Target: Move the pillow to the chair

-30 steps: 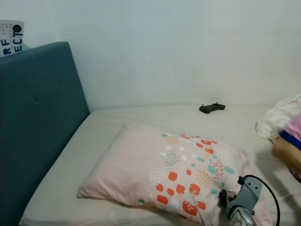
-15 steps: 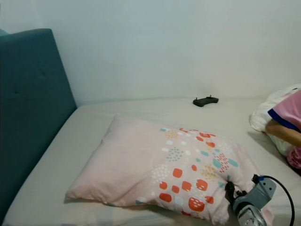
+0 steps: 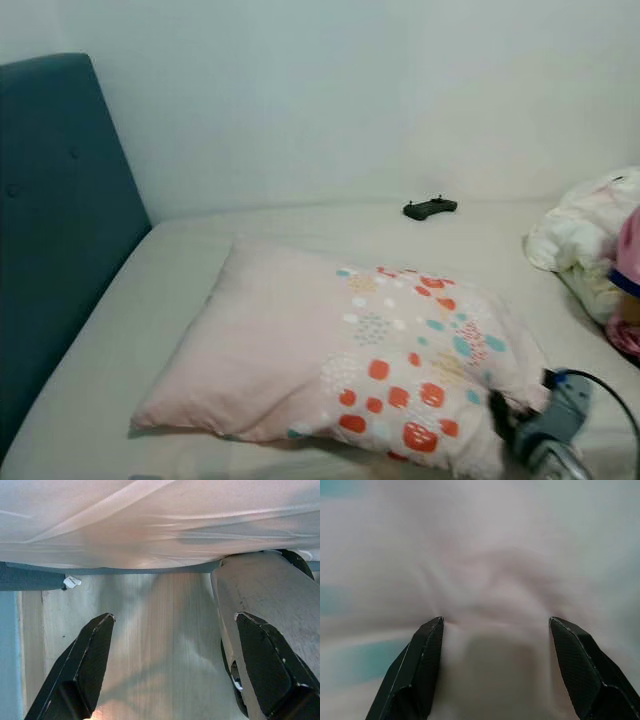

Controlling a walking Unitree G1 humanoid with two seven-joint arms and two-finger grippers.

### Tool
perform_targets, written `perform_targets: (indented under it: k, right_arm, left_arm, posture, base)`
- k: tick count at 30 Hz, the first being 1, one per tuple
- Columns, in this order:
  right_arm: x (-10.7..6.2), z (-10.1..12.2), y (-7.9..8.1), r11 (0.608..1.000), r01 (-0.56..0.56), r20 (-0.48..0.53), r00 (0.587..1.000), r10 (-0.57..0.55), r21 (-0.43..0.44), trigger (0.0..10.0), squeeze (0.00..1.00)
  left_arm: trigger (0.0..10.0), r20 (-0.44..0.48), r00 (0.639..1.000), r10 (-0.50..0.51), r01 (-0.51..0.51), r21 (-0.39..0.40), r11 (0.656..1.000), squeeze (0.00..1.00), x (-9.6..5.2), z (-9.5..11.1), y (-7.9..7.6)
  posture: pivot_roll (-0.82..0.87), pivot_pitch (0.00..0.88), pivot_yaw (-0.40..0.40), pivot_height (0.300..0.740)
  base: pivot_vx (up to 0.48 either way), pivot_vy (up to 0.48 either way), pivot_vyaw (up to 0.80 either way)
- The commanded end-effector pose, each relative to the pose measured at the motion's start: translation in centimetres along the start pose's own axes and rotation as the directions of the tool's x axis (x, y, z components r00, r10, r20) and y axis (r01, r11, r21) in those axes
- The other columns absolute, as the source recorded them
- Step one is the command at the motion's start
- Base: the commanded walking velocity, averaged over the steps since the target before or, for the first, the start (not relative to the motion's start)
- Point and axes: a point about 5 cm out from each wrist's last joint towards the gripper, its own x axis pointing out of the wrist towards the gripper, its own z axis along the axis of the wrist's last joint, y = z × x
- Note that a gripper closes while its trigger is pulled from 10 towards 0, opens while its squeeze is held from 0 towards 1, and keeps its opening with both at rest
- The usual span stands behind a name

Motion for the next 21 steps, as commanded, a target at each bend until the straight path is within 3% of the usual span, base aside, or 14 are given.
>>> perform_targets:
  k: [1, 6, 9, 11, 12, 13, 14, 16, 17, 18, 19, 20, 21]
  right_arm:
    - [-0.5, -1.2, -1.2, 0.998, 0.058, -0.032, 0.998, -0.058, 0.023, 10.0, 0.00]
    - [-0.5, 0.0, -1.2, 0.998, 0.015, 0.046, 0.999, -0.018, 0.057, 10.0, 0.00]
    - [-0.3, -0.2, -0.4, 0.997, -0.019, 0.054, 0.998, 0.015, 0.070, 10.0, 0.00]
    - [-0.1, -0.6, 1.4, 0.985, -0.125, 0.086, 0.990, 0.115, 0.117, 10.0, 0.00]
    - [-0.1, -0.6, 1.4, 0.985, -0.125, 0.086, 0.990, 0.115, 0.117, 10.0, 0.00]
    - [0.0, -0.8, 3.1, 0.957, -0.235, 0.116, 0.969, 0.217, 0.169, 10.0, 0.00]
    - [0.0, -0.8, 3.1, 0.957, -0.235, 0.116, 0.969, 0.217, 0.169, 10.0, 0.00]
    - [-0.2, -1.4, 6.7, 0.844, -0.464, 0.177, 0.885, 0.430, 0.268, 10.0, 0.00]
    - [-0.2, -1.4, 6.7, 0.844, -0.464, 0.177, 0.885, 0.430, 0.268, 10.0, 0.00]
    - [-0.4, -1.6, 7.7, 0.798, -0.525, 0.197, 0.851, 0.487, 0.296, 10.0, 0.00]
    - [-0.4, -1.6, 7.7, 0.798, -0.525, 0.197, 0.851, 0.487, 0.296, 10.0, 0.00]
    - [-0.7, -1.9, 8.7, 0.746, -0.589, 0.212, 0.808, 0.549, 0.311, 10.0, 0.00]
    - [-0.7, -1.9, 8.7, 0.746, -0.589, 0.212, 0.808, 0.549, 0.311, 10.0, 0.00]
  left_arm:
    - [10.0, -0.087, 0.995, -0.047, 0.050, 0.027, 0.998, 0.00, -0.4, -2.1, -0.8]
    - [10.0, -0.081, 0.995, -0.052, 0.056, 0.043, 0.998, 0.00, -0.3, -1.7, -0.8]
    - [10.0, -0.071, 0.996, -0.052, 0.055, 0.042, 0.998, 0.00, -0.2, -1.3, -0.8]
    - [10.0, -0.066, 0.996, -0.052, 0.055, 0.043, 0.998, 0.00, -0.1, -1.2, -0.8]
    - [10.0, -0.066, 0.996, -0.052, 0.055, 0.043, 0.998, 0.00, -0.1, -1.2, -0.8]
    - [10.0, -0.066, 0.996, -0.053, 0.056, 0.044, 0.997, 0.00, -0.1, -1.1, -0.8]
    - [10.0, -0.066, 0.996, -0.053, 0.056, 0.044, 0.997, 0.00, -0.1, -1.1, -0.8]
    - [10.0, -0.066, 0.996, -0.056, 0.059, 0.045, 0.997, 0.00, -0.1, -1.1, -0.9]
    - [10.0, -0.066, 0.996, -0.056, 0.059, 0.045, 0.997, 0.00, -0.1, -1.1, -0.9]
    - [10.0, -0.066, 0.996, -0.056, 0.059, 0.045, 0.997, 0.00, -0.1, -1.2, -0.9]
    - [10.0, -0.066, 0.996, -0.056, 0.059, 0.045, 0.997, 0.00, -0.1, -1.2, -0.9]
    - [10.0, -0.067, 0.996, -0.056, 0.059, 0.044, 0.997, 0.00, -0.2, -1.2, -0.9]
    - [10.0, -0.067, 0.996, -0.056, 0.059, 0.044, 0.997, 0.00, -0.2, -1.2, -0.9]
  posture:
    - [-0.16, 0.056, 0.012, 0.450]
    - [-0.16, 0.053, 0.018, 0.430]
    - [-0.15, 0.052, 0.017, 0.420]
    - [-0.15, 0.050, 0.016, 0.410]
    - [-0.15, 0.050, 0.016, 0.410]
    - [-0.15, 0.046, 0.015, 0.405]
    - [-0.15, 0.046, 0.015, 0.405]
    - [-0.14, 0.040, 0.011, 0.395]
    - [-0.14, 0.040, 0.011, 0.395]
    - [-0.13, 0.040, 0.012, 0.390]
    - [-0.13, 0.040, 0.012, 0.390]
    - [-0.13, 0.037, 0.014, 0.385]
    - [-0.13, 0.037, 0.014, 0.385]
  base:
    - [0.000, 0.000, 0.00]
    - [0.000, 0.000, 0.00]
    - [0.000, 0.000, 0.00]
    - [0.000, 0.000, 0.00]
    - [0.000, 0.000, 0.00]
    - [0.000, 0.000, 0.00]
    - [0.000, 0.000, 0.00]
    - [0.000, 0.000, 0.00]
    - [0.000, 0.000, 0.00]
    - [0.000, 0.000, 0.00]
    - [0.000, 0.000, 0.00]
    - [0.000, 0.000, 0.00]
    - [0.000, 0.000, 0.00]
